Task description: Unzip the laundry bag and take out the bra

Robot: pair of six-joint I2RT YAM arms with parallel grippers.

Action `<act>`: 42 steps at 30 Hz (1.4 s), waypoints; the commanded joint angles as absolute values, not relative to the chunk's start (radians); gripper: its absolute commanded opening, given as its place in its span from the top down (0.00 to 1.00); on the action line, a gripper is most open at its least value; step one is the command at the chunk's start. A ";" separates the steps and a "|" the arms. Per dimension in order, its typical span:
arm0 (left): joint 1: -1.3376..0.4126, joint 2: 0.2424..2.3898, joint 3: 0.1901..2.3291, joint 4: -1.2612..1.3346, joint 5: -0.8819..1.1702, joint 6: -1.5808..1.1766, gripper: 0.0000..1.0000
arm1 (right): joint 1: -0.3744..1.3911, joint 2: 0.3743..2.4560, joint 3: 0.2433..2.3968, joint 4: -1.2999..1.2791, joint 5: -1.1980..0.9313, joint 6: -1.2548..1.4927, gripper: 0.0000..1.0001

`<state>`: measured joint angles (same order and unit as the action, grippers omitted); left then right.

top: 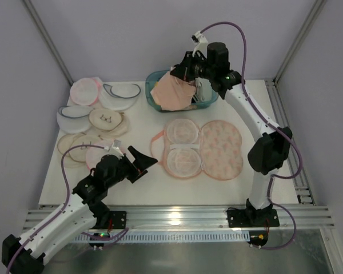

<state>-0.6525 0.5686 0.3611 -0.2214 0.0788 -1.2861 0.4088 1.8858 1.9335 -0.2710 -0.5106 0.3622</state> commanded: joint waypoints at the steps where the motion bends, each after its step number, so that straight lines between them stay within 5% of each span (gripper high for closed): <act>1: -0.650 0.535 0.351 -0.242 0.078 -1.298 0.01 | 0.403 2.026 2.120 -0.347 -0.502 0.354 0.96; 8: -0.650 0.477 0.341 -0.294 0.078 -1.305 0.01 | 0.397 2.301 2.330 -0.157 -0.471 0.416 0.96; 14: -0.650 0.404 0.328 -0.367 0.058 -1.315 0.00 | 0.397 2.448 2.411 -0.138 -0.228 0.387 0.96; 15: -0.650 0.393 0.324 -0.373 0.046 -1.316 0.00 | 0.399 2.451 2.405 -0.141 -0.204 0.379 0.93; 17: -0.650 0.376 0.319 -0.388 0.035 -1.318 0.00 | 0.397 2.454 2.385 -0.161 -0.172 0.356 0.62; 18: -0.650 0.362 0.315 -0.390 0.032 -1.321 0.01 | 0.397 2.450 2.372 -0.164 -0.167 0.330 0.58; 21: -0.649 0.351 0.311 -0.391 0.034 -1.324 0.01 | 0.396 2.378 2.263 -0.129 -0.170 0.295 0.37; 23: -0.650 0.353 0.313 -0.391 0.040 -1.325 0.00 | 0.397 2.279 2.136 -0.042 -0.164 0.288 0.32; 24: -0.650 0.353 0.313 -0.391 0.037 -1.325 0.01 | 0.396 2.246 2.097 -0.017 -0.150 0.288 0.21; 29: -0.650 0.360 0.318 -0.393 0.040 -1.324 0.01 | 0.391 2.126 2.065 -0.038 -0.141 0.242 0.07; 37: -0.650 0.354 0.321 -0.388 0.041 -1.318 0.01 | 0.391 1.844 1.853 -0.191 0.050 0.253 0.05; 42: -0.650 0.350 0.322 -0.379 0.041 -1.309 0.01 | 0.391 1.603 1.426 -0.279 0.309 0.426 0.06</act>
